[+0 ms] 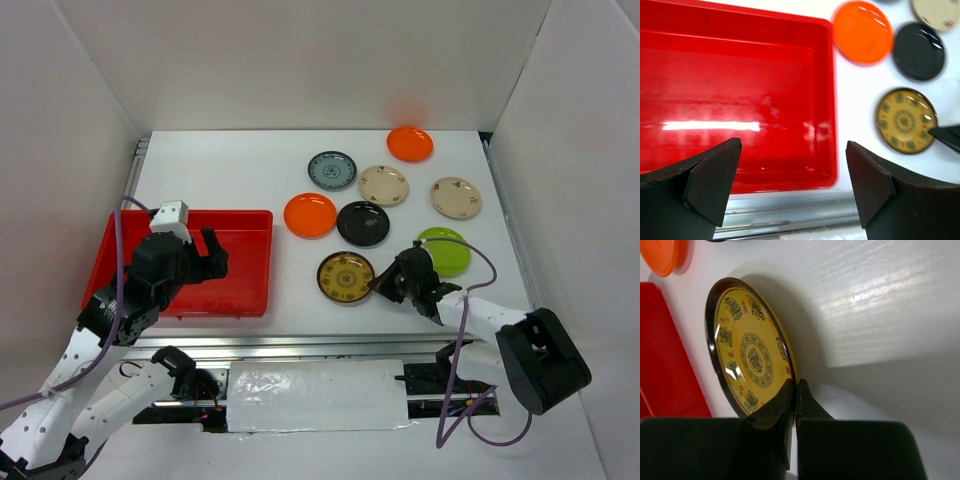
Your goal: Place the plates into the plastic bin on the countertop
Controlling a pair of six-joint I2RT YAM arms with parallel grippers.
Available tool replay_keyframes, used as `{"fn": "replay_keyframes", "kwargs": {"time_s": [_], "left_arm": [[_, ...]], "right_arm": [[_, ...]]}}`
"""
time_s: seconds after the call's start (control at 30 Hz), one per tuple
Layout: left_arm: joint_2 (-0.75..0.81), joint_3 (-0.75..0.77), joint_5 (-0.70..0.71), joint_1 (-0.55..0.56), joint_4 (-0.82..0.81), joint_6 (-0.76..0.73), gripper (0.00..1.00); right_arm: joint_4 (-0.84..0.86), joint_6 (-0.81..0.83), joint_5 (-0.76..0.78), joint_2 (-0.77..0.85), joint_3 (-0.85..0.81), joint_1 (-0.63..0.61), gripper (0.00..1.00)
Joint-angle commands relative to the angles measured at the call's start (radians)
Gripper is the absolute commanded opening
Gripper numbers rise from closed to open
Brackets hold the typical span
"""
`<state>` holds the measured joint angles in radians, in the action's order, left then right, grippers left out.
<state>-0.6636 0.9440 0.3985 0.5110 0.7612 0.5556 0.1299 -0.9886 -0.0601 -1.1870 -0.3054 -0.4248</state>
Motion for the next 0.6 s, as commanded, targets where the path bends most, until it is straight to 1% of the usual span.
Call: {"fn": "replay_keyframes", "kwargs": {"time_s": [0.0, 0.03, 0.07, 0.1, 0.13, 0.17, 0.23, 0.27, 0.3, 0.33, 0.37, 0.4, 0.5, 0.57], "left_arm": [[-0.042, 0.059, -0.175, -0.002, -0.051, 0.032, 0.99], [-0.068, 0.055, -0.244, -0.002, -0.080, 0.033, 0.99], [-0.083, 0.052, -0.359, -0.002, -0.107, 0.043, 0.99], [-0.099, 0.042, -0.410, -0.002, -0.165, 0.047, 0.99], [-0.131, 0.039, -0.455, 0.000, -0.195, 0.055, 0.99], [-0.151, 0.038, -0.533, 0.003, -0.218, 0.058, 0.99], [-0.206, 0.041, -0.604, 0.004, -0.278, 0.055, 0.99], [-0.227, 0.042, -0.654, 0.006, -0.290, 0.055, 0.99], [-0.263, 0.048, -0.674, 0.006, -0.313, 0.052, 0.99], [-0.280, 0.052, -0.694, 0.007, -0.322, 0.056, 0.99], [-0.292, 0.055, -0.714, 0.007, -0.333, 0.058, 0.99], [-0.312, 0.056, -0.754, 0.007, -0.364, 0.059, 0.99], [-0.338, 0.059, -0.780, 0.012, -0.388, 0.070, 0.98], [-0.350, 0.061, -0.774, 0.015, -0.385, 0.066, 0.92]], "right_arm": [[-0.050, -0.024, 0.017, 0.166, 0.017, -0.034, 0.00], [-0.087, -0.031, 0.057, 0.223, 0.009, -0.055, 0.00], [-0.172, -0.045, 0.101, 0.274, 0.000, -0.080, 0.00], [-0.211, -0.050, 0.126, 0.368, -0.029, -0.125, 0.00], [-0.254, -0.054, 0.169, 0.410, -0.047, -0.144, 0.00], [-0.310, -0.051, 0.181, 0.475, -0.081, -0.160, 0.00], [-0.332, -0.016, 0.149, 0.519, -0.109, -0.189, 0.00], [-0.325, -0.007, 0.125, 0.539, -0.129, -0.193, 0.00], [-0.314, 0.007, 0.093, 0.541, -0.138, -0.196, 0.00], [-0.306, 0.028, 0.065, 0.538, -0.147, -0.200, 0.00], [-0.282, 0.036, 0.002, 0.521, -0.164, -0.207, 0.00], [-0.264, 0.050, -0.019, 0.515, -0.167, -0.215, 0.00], [-0.187, 0.054, -0.073, 0.488, -0.170, -0.242, 0.00], [-0.144, 0.051, -0.095, 0.474, -0.173, -0.255, 0.00]]}}
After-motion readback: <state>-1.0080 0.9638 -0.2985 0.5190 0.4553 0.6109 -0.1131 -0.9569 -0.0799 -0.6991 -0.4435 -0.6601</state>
